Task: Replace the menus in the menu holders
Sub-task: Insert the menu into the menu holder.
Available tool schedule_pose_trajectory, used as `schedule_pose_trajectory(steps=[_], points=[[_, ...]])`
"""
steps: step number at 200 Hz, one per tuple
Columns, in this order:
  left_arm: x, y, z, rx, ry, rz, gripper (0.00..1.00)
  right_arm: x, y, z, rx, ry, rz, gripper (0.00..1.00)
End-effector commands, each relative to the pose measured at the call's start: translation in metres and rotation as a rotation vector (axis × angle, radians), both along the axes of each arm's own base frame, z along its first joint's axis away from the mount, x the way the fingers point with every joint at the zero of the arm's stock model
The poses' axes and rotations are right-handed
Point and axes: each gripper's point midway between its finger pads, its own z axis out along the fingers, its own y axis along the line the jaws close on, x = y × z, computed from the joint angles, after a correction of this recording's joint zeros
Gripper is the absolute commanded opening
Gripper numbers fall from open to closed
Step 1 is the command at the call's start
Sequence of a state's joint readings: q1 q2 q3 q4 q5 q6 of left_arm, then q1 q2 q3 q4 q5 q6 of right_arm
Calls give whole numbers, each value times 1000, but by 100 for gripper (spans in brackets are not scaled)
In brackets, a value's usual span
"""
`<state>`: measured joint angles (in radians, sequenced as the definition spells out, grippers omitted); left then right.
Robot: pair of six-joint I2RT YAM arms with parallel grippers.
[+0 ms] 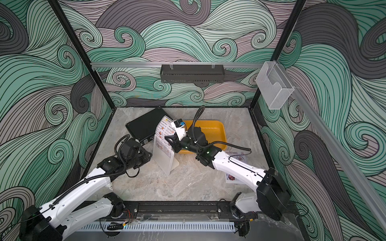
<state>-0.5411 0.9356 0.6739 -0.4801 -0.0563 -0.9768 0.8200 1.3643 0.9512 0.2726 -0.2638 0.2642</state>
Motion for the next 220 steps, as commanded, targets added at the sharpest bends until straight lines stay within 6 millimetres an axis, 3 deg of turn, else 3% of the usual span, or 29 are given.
schedule_pose_trajectory(steps=[1, 20, 40, 69, 81, 91, 112, 134, 167, 205, 220], points=[[5, 4, 22, 14, -57, 14, 25, -3, 0, 5, 18, -1, 13, 8], [8, 8, 28, 20, -87, 35, 25, -12, 2, -8, 25, 37, 38, 2], [11, 15, 36, 33, -128, 60, 25, -19, 4, -18, 20, 57, 54, 2], [13, 22, 47, 57, -178, 79, 26, -13, -1, -7, 15, 17, 24, 18], [12, 24, 50, 61, -184, 83, 26, -8, -2, 1, 12, -1, 11, 29], [13, 24, 52, 60, -188, 85, 26, -4, -1, 7, 15, -17, 8, 31], [12, 24, 53, 57, -191, 85, 26, 4, 0, 13, 17, -30, 0, 29], [12, 25, 57, 58, -199, 86, 27, 4, 1, 13, 30, -11, 11, 15], [15, 25, 60, 65, -216, 86, 28, -13, 11, -14, -1, 47, 64, 5], [19, 26, 69, 62, -239, 97, 29, -16, 7, -24, -23, 56, 60, 6], [21, 26, 75, 62, -256, 101, 29, -14, 5, -16, -38, 29, 54, 17]])
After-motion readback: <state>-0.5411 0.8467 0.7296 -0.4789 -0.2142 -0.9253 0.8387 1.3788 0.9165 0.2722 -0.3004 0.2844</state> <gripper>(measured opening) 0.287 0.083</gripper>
